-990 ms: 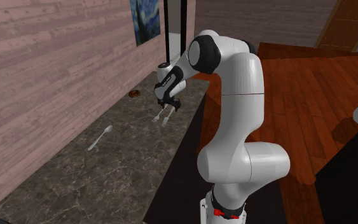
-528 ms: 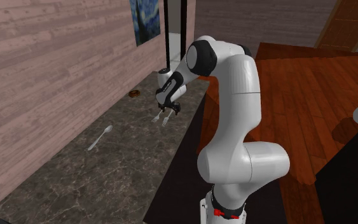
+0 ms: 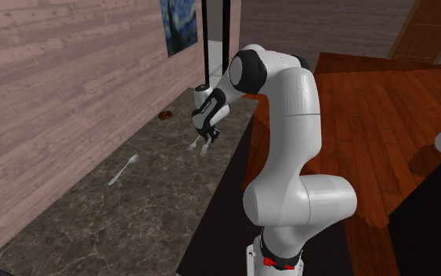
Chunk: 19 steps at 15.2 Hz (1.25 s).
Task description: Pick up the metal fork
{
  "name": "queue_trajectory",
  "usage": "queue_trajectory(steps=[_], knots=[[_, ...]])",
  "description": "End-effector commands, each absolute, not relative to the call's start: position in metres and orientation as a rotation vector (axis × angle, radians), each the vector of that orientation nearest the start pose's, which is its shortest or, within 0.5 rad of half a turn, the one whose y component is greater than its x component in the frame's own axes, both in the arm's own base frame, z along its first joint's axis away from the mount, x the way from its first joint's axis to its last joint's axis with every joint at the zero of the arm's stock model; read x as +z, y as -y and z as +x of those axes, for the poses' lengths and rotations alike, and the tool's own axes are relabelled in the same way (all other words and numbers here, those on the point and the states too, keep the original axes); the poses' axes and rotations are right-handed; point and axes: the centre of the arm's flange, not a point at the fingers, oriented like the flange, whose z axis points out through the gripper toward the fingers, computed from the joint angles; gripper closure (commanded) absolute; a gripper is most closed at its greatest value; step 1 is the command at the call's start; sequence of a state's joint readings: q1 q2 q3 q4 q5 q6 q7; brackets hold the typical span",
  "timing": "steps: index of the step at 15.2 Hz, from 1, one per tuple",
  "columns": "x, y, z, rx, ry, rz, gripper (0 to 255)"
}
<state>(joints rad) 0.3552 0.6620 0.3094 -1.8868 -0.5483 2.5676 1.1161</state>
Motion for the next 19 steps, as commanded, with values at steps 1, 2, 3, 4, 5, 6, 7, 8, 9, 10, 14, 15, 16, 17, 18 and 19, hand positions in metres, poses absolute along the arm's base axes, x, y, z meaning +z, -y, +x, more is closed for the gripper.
queue_trajectory(steps=[1,2,3,4,5,6,7,8,9,10,14,15,16,17,18,19], knots=[[0.172,-0.392,0.500,-0.229,-0.104,-3.148,255],[0.171,-0.391,0.500,-0.229,-0.104,-3.148,255],[0.177,-0.391,0.500,-0.229,-0.104,-3.148,255],[0.182,-0.391,0.500,-0.229,-0.104,-3.148,255],[0.187,-0.391,0.500,-0.229,-0.104,-3.148,255],[0.193,-0.391,0.500,-0.229,-0.104,-3.148,255],[0.198,-0.391,0.500,-0.229,-0.104,-3.148,255],[0.203,-0.391,0.500,-0.229,-0.104,-3.148,255],[0.208,-0.391,0.500,-0.229,-0.104,-3.148,255],[0.214,-0.391,0.500,-0.229,-0.104,-3.148,255],[0.235,-0.391,0.500,-0.229,-0.104,-3.148,255],[0.240,-0.391,0.500,-0.229,-0.104,-3.148,255],[0.245,-0.391,0.500,-0.229,-0.104,-3.148,255],[0.251,-0.391,0.500,-0.229,-0.104,-3.148,255],[0.251,-0.391,0.500,-0.229,-0.104,-3.148,255],[0.251,-0.391,0.500,-0.229,-0.104,-3.148,255]])
